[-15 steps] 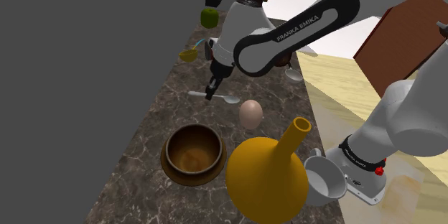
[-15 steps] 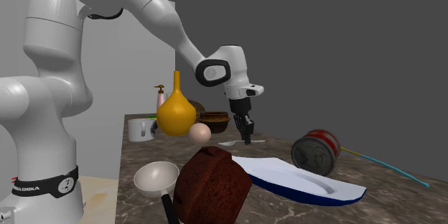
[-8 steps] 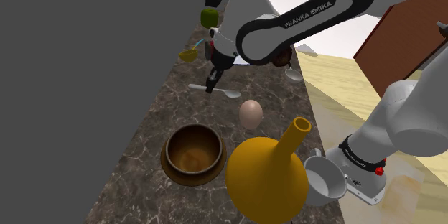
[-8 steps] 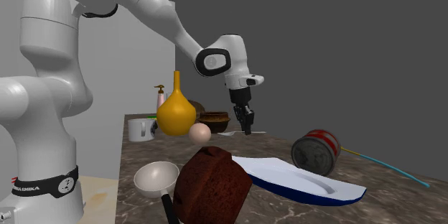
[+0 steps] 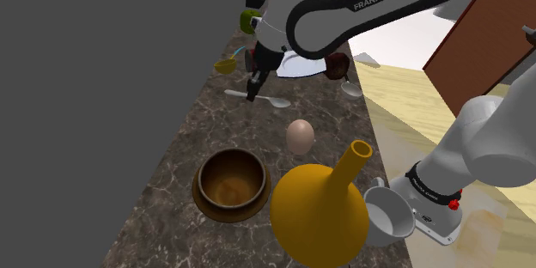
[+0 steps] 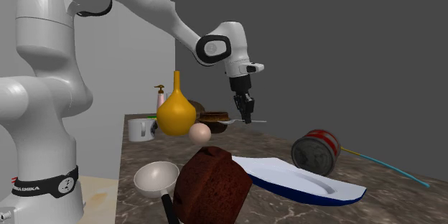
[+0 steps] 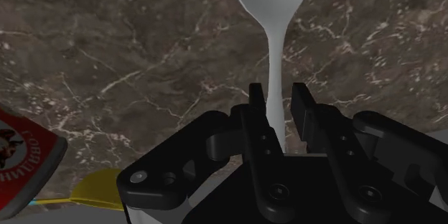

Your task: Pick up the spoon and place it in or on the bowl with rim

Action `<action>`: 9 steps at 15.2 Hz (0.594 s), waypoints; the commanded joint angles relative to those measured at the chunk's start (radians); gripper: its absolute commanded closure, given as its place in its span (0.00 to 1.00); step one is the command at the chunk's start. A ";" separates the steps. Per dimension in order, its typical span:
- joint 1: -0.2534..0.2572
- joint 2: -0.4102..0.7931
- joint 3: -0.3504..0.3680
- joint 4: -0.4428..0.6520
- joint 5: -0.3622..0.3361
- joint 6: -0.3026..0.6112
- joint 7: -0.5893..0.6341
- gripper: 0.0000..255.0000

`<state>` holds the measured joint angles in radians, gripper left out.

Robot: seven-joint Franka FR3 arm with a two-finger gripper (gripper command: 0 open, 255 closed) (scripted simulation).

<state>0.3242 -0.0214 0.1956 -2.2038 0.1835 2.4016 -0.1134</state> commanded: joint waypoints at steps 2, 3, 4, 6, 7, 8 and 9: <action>-0.001 -0.018 -0.001 0.022 -0.002 -0.040 0.006 1.00; -0.001 -0.024 -0.001 0.029 -0.003 -0.053 0.008 1.00; -0.001 -0.030 -0.001 0.037 -0.004 -0.066 0.009 1.00; -0.002 -0.040 -0.002 0.053 -0.005 -0.093 0.013 1.00; -0.002 -0.045 -0.003 0.062 -0.006 -0.106 0.014 1.00; -0.003 -0.050 -0.003 0.070 -0.006 -0.119 0.016 1.00; -0.003 -0.054 -0.004 0.079 -0.007 -0.133 0.017 1.00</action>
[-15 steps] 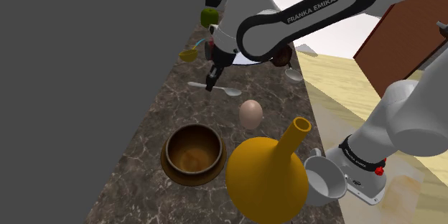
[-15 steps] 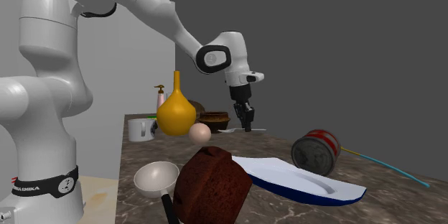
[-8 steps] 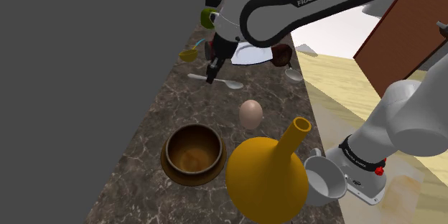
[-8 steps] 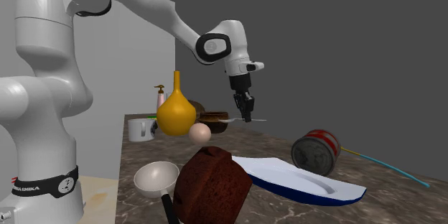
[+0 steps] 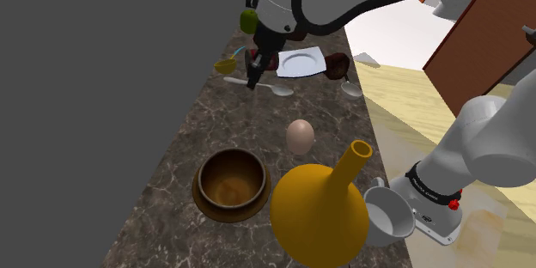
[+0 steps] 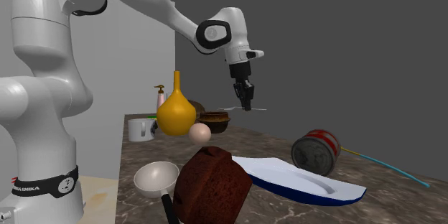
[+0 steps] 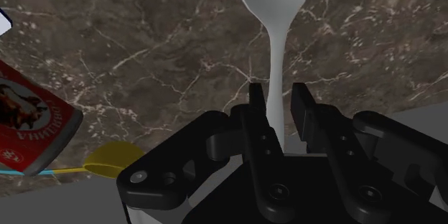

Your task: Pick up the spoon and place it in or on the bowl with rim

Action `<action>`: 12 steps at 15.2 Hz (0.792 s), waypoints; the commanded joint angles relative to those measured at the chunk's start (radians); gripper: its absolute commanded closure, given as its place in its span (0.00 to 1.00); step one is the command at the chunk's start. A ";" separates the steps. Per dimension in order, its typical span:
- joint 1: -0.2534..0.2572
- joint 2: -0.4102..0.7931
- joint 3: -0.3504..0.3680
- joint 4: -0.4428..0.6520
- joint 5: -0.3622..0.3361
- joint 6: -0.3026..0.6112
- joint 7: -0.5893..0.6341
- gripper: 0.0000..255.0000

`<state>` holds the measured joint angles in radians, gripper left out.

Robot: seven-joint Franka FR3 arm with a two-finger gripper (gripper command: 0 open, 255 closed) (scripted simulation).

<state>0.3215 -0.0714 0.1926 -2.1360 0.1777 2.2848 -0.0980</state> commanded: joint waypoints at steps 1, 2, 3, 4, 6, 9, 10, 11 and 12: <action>-0.001 -0.009 -0.001 0.020 -0.002 -0.029 0.003 1.00; -0.001 -0.013 -0.002 0.029 -0.002 -0.042 0.005 1.00; -0.002 -0.016 -0.002 0.039 -0.003 -0.055 0.006 1.00; -0.002 -0.020 -0.002 0.048 -0.004 -0.069 0.008 1.00; -0.003 -0.027 -0.003 0.068 -0.005 -0.095 0.011 1.00; 0.007 -0.039 0.009 0.078 -0.009 -0.113 0.038 1.00; 0.017 -0.045 0.023 0.072 -0.012 -0.111 0.063 1.00; 0.027 -0.051 0.036 0.068 -0.015 -0.108 0.088 1.00; 0.037 -0.055 0.050 0.064 -0.018 -0.106 0.114 1.00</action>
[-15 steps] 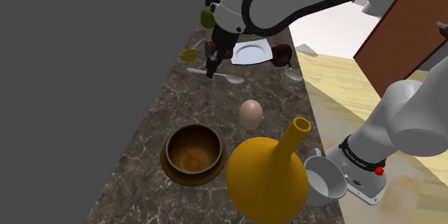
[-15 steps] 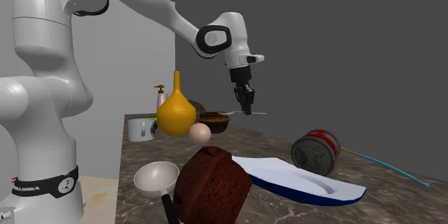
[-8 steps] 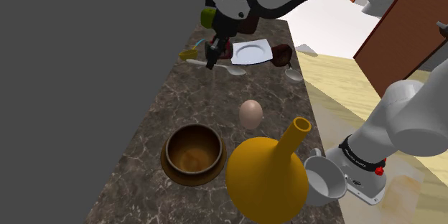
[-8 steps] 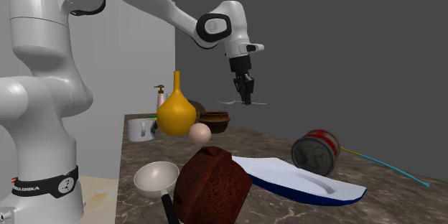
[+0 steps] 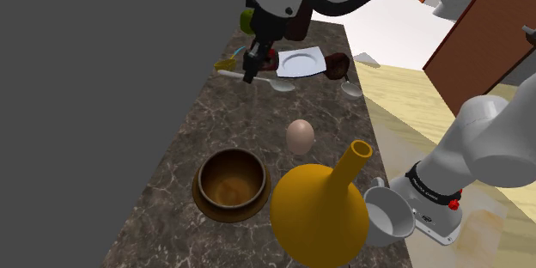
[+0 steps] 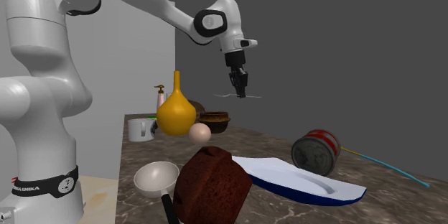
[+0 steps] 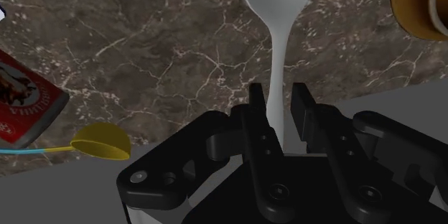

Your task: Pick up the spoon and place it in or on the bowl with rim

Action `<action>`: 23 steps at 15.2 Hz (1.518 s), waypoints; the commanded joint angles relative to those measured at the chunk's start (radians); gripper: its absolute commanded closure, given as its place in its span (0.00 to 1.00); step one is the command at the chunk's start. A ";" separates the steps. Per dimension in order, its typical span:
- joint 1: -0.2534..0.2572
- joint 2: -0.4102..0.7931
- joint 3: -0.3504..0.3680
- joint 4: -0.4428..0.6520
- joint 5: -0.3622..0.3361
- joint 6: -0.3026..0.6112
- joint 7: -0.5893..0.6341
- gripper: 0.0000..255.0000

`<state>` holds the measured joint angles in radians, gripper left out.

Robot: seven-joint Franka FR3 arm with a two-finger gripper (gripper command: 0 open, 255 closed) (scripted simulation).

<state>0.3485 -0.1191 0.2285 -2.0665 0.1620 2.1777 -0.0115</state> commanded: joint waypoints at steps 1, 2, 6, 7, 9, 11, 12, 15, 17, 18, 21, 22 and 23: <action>0.020 -0.011 0.028 -0.008 -0.006 0.003 0.053 1.00; 0.030 -0.014 0.042 -0.009 -0.010 0.004 0.079 1.00; 0.070 -0.014 0.100 -0.002 -0.029 0.008 0.186 1.00; 0.080 -0.012 0.114 0.002 -0.035 0.008 0.213 1.00; 0.099 -0.004 0.144 0.015 -0.050 0.008 0.269 1.00; 0.118 0.009 0.173 0.032 -0.066 0.007 0.326 1.00; 0.127 0.017 0.188 0.042 -0.076 0.005 0.355 1.00; 0.156 0.047 0.233 0.080 -0.110 -0.001 0.445 1.00; 0.167 0.063 0.249 0.085 -0.126 0.009 0.478 1.00; 0.167 0.066 0.249 0.074 -0.127 0.022 0.479 1.00; 0.168 0.076 0.250 0.044 -0.132 0.062 0.482 1.00; 0.168 0.080 0.251 0.034 -0.135 0.075 0.484 1.00; 0.168 0.084 0.252 0.024 -0.137 0.088 0.485 1.00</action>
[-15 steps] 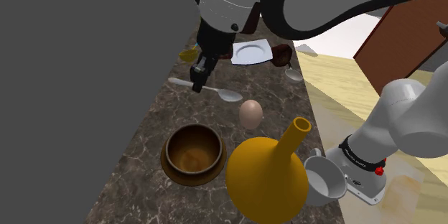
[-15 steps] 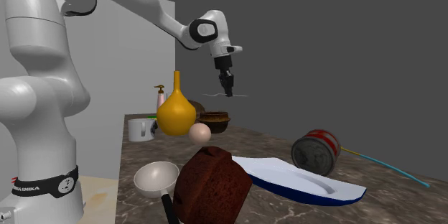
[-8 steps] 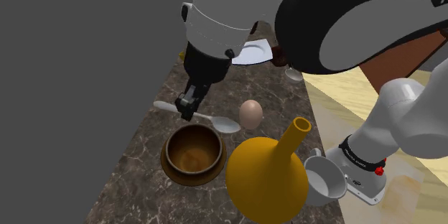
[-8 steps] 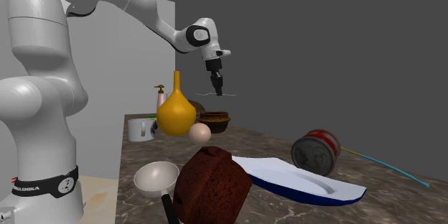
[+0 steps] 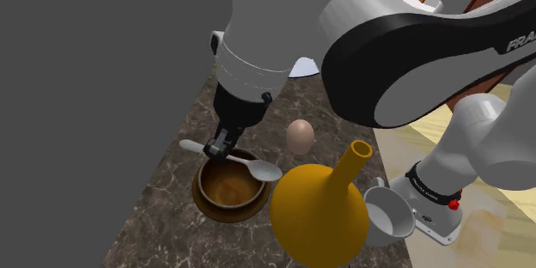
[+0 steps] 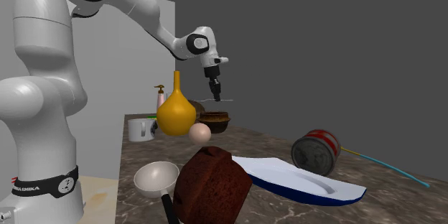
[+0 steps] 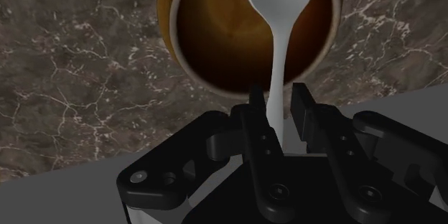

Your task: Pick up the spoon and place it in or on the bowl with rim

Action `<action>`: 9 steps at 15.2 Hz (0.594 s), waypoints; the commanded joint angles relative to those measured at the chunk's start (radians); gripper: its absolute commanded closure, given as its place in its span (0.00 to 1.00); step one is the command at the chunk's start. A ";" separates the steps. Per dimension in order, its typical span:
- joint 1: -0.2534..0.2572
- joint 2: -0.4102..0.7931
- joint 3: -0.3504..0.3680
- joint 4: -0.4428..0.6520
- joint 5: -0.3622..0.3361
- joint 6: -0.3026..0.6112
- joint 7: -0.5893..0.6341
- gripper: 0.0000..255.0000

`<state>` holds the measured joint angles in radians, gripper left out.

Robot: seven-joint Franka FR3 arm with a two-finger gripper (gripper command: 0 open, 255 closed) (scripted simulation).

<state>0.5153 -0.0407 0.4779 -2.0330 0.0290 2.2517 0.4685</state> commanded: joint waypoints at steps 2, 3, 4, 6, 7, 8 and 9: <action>0.002 0.014 0.003 -0.028 -0.009 0.041 0.009 1.00; 0.002 0.019 0.004 -0.037 -0.012 0.054 0.011 1.00; 0.002 0.024 0.004 -0.045 -0.015 0.067 0.013 1.00; 0.003 0.034 0.005 -0.062 -0.022 0.093 0.017 1.00; 0.003 0.040 0.005 -0.070 -0.025 0.106 0.020 1.00; 0.004 0.046 0.006 -0.078 -0.029 0.119 0.023 1.00; 0.004 0.050 0.006 -0.083 -0.032 0.129 0.025 1.00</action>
<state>0.5186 0.0015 0.4832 -2.1110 0.0019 2.3679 0.4894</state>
